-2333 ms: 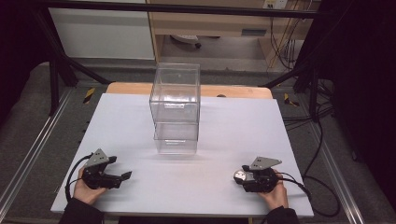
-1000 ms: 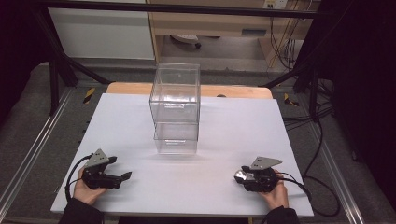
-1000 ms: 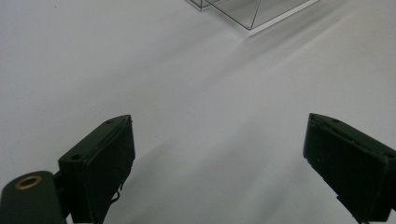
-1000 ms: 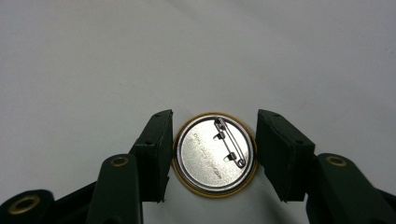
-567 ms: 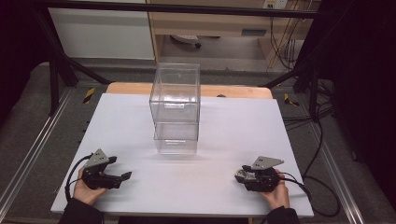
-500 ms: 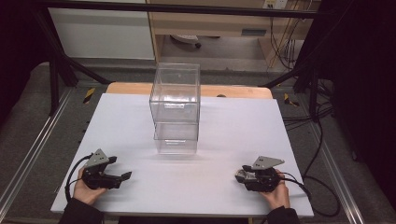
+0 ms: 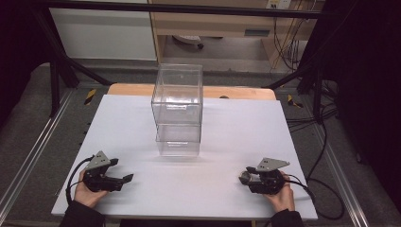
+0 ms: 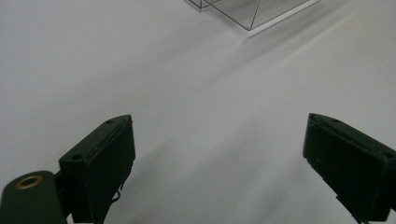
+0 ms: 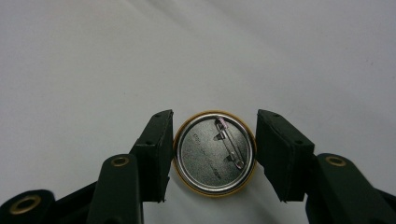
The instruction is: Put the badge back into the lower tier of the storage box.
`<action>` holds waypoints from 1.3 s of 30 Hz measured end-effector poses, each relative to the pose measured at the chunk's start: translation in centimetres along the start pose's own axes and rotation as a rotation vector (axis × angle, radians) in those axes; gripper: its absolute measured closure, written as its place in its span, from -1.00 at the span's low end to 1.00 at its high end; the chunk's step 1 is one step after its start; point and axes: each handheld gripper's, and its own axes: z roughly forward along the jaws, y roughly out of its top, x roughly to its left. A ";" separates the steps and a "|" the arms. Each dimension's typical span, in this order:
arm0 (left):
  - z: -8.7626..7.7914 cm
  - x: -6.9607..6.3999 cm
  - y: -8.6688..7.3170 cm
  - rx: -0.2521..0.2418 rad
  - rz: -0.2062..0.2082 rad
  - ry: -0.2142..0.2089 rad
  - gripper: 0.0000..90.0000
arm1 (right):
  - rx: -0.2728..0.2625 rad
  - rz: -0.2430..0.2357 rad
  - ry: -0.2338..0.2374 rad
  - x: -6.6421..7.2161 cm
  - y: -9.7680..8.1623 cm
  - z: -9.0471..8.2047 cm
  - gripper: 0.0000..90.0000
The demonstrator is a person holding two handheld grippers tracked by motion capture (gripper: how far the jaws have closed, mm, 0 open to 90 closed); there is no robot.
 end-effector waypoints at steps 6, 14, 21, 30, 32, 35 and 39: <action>0.0 0.0 0.0 0.000 0.000 0.000 -0.81 | -0.010 -0.004 0.003 0.1 0.2 -0.2 0.07; 0.0 0.0 0.0 0.001 0.001 0.001 -0.81 | -0.035 0.001 -0.001 0.1 0.6 -0.6 0.07; 0.0 0.0 0.0 0.002 -0.003 0.001 -0.81 | -0.051 -0.005 -0.003 0.2 1.1 -0.8 0.07; 0.0 0.1 0.0 0.002 -0.004 0.002 -0.81 | -0.082 -0.005 -0.001 0.3 1.8 -1.0 0.07; 0.0 0.1 0.0 0.001 -0.004 0.002 -0.81 | -0.088 -0.007 -0.003 0.3 1.9 -1.0 0.07; 0.0 0.1 0.0 0.001 -0.004 0.002 -0.81 | -0.096 -0.005 -0.004 0.4 2.1 -1.0 0.07; 0.0 0.1 0.0 0.001 -0.004 0.003 -0.81 | -0.105 -0.009 -0.007 0.4 2.3 -1.1 0.07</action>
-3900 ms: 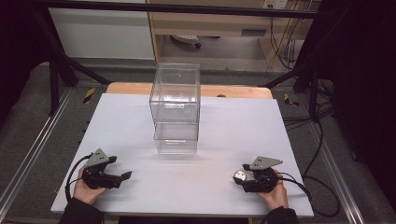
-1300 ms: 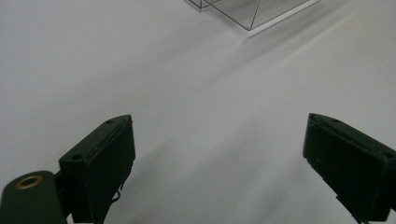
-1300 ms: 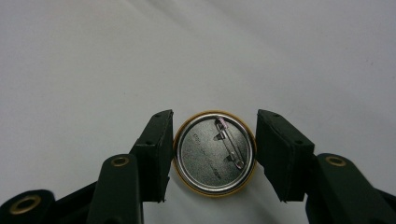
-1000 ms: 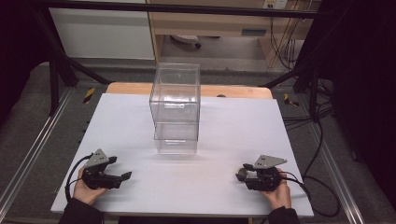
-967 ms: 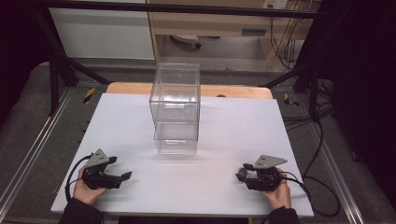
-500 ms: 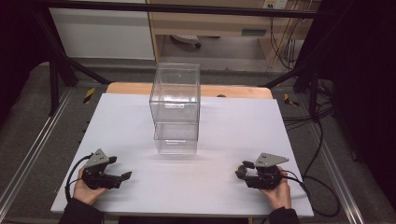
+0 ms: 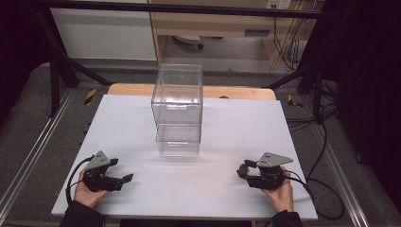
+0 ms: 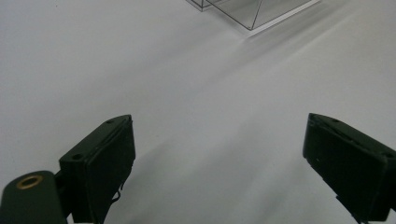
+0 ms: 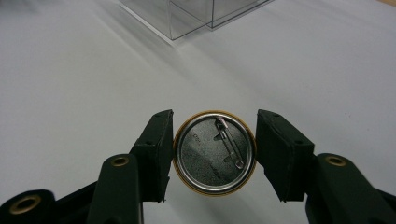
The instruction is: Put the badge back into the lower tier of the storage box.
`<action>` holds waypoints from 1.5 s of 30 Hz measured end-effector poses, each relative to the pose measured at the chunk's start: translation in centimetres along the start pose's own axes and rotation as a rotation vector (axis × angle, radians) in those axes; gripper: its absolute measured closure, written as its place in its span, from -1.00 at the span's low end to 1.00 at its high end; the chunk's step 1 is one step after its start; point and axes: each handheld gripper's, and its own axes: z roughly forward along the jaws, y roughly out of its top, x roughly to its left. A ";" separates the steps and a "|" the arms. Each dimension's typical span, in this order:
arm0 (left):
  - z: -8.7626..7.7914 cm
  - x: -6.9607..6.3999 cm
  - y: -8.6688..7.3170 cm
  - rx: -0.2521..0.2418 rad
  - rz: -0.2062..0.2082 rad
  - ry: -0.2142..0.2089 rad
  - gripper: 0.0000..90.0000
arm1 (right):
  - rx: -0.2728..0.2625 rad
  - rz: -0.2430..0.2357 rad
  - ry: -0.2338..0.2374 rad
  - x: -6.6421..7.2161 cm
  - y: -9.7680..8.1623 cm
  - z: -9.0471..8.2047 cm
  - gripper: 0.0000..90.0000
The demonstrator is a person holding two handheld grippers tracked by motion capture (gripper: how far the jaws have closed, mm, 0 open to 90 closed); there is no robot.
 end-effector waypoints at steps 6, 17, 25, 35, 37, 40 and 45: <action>0.0 0.0 0.0 -0.002 -0.002 0.000 -0.81 | -0.017 0.000 -0.002 0.1 0.3 -0.1 0.07; 0.0 0.0 0.0 -0.002 -0.002 0.001 -0.81 | -0.047 -0.001 -0.004 0.2 1.0 -0.3 0.07; 0.0 0.1 0.0 -0.002 0.000 0.001 -0.81 | -0.063 0.002 0.000 0.3 1.5 -0.3 0.07; 0.0 0.1 0.0 -0.003 -0.001 0.002 -0.80 | -0.089 0.007 -0.006 0.4 2.4 -0.3 0.07; 0.0 0.1 0.0 -0.003 -0.002 0.002 -0.81 | -0.098 0.011 -0.005 0.4 2.6 -0.3 0.07; 0.0 0.1 0.0 -0.003 -0.002 0.002 -0.81 | -0.106 0.014 -0.003 0.4 2.9 -0.3 0.07; 0.0 0.1 0.0 -0.004 -0.002 0.003 -0.81 | -0.121 0.013 -0.001 0.6 3.4 -0.3 0.07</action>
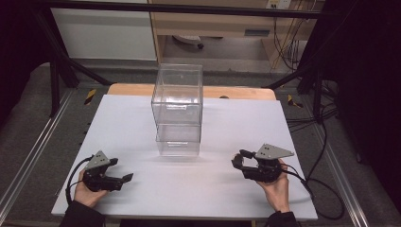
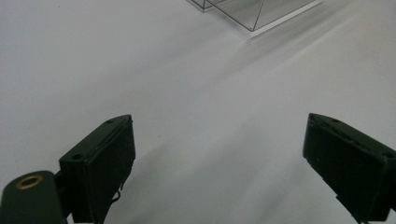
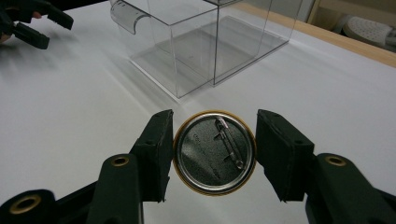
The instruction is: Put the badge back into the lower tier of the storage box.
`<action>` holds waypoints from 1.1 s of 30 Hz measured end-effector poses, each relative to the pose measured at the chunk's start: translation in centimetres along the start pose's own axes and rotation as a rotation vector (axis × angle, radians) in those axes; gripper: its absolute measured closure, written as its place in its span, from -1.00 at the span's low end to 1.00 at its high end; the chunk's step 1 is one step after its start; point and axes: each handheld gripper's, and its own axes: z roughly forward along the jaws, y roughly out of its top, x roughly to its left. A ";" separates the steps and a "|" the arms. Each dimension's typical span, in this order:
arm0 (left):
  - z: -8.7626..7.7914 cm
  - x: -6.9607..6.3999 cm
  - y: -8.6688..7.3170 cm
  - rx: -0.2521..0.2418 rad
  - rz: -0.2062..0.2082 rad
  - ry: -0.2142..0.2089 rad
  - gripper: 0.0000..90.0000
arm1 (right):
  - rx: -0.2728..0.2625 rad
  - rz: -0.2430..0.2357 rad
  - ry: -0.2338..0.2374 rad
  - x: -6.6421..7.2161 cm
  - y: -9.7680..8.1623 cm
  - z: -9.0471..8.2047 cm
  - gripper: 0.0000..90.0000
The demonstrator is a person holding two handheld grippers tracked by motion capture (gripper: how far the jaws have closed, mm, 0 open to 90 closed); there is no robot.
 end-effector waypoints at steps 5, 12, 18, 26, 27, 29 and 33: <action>0.0 0.0 0.0 -0.002 -0.002 0.000 -0.81 | -0.011 -0.006 0.003 0.1 0.5 0.0 0.07; 0.0 0.0 0.0 -0.002 -0.001 0.002 -0.81 | -0.041 -0.010 0.011 0.4 1.7 0.5 0.07; 0.0 0.0 0.0 -0.003 0.002 0.003 -0.81 | -0.060 -0.018 0.026 0.9 2.7 1.1 0.07; -0.1 0.0 0.0 -0.005 0.001 0.003 -0.81 | -0.088 -0.020 0.036 1.4 3.9 1.8 0.07; -0.1 0.0 0.0 -0.005 0.001 0.003 -0.81 | -0.092 -0.020 0.037 1.4 4.1 1.9 0.07; -0.1 0.0 0.0 -0.005 0.002 0.003 -0.81 | -0.101 -0.018 0.037 1.5 4.3 2.0 0.07; -0.1 0.0 0.0 -0.005 0.001 0.003 -0.81 | -0.119 -0.016 0.032 1.5 4.9 2.1 0.07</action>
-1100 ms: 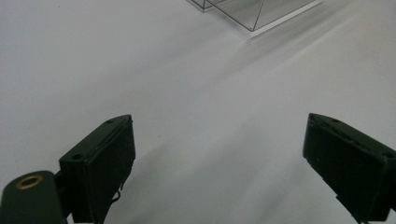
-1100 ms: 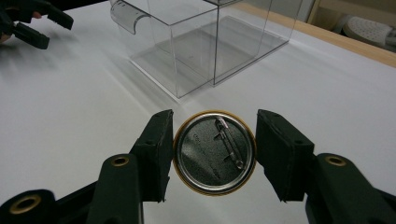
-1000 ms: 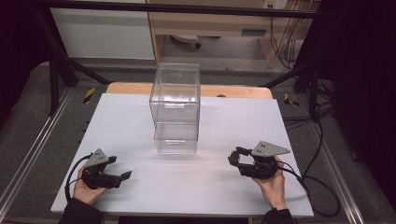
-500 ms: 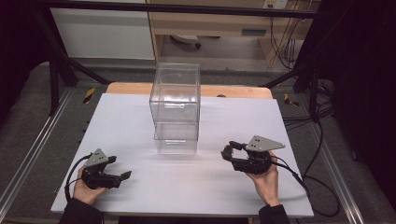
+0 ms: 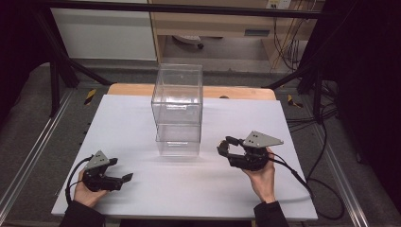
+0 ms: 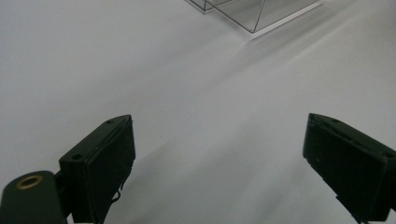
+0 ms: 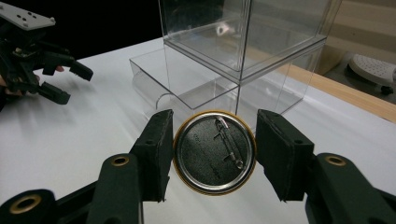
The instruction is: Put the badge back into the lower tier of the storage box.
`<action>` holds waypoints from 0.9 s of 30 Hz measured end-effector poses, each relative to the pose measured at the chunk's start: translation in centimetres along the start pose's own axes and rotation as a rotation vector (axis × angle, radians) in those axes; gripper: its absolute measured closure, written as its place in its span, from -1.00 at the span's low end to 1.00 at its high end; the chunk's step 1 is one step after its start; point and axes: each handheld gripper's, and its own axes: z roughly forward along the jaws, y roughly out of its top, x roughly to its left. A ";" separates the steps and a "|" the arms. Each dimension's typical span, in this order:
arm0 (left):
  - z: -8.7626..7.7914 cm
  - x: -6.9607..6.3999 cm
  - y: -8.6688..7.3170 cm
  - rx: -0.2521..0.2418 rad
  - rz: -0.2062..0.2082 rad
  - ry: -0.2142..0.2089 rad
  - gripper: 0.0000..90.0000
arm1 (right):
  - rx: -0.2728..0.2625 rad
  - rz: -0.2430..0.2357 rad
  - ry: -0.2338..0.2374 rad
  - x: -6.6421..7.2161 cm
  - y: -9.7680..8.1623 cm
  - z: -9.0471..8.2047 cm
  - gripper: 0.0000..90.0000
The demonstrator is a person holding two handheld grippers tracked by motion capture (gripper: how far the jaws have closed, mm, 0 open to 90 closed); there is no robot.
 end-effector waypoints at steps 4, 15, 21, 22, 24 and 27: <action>0.0 0.0 0.0 0.000 0.000 0.000 -0.81 | -0.011 0.002 -0.003 0.0 0.4 0.2 0.07; 0.0 0.0 0.0 -0.002 -0.001 0.000 -0.81 | -0.026 0.002 -0.005 0.2 1.6 1.5 0.07; 0.0 0.0 0.0 -0.002 -0.001 0.000 -0.81 | -0.027 0.001 -0.004 0.4 2.3 2.4 0.07; 0.0 0.0 0.0 -0.002 -0.001 0.000 -0.81 | -0.029 0.000 -0.003 0.4 2.5 2.6 0.07; 0.0 0.0 0.0 -0.003 -0.001 0.001 -0.81 | -0.031 0.003 -0.004 0.4 2.7 2.8 0.07; 0.0 0.0 0.0 -0.002 0.000 0.000 -0.81 | -0.031 -0.001 -0.007 0.4 2.9 3.2 0.07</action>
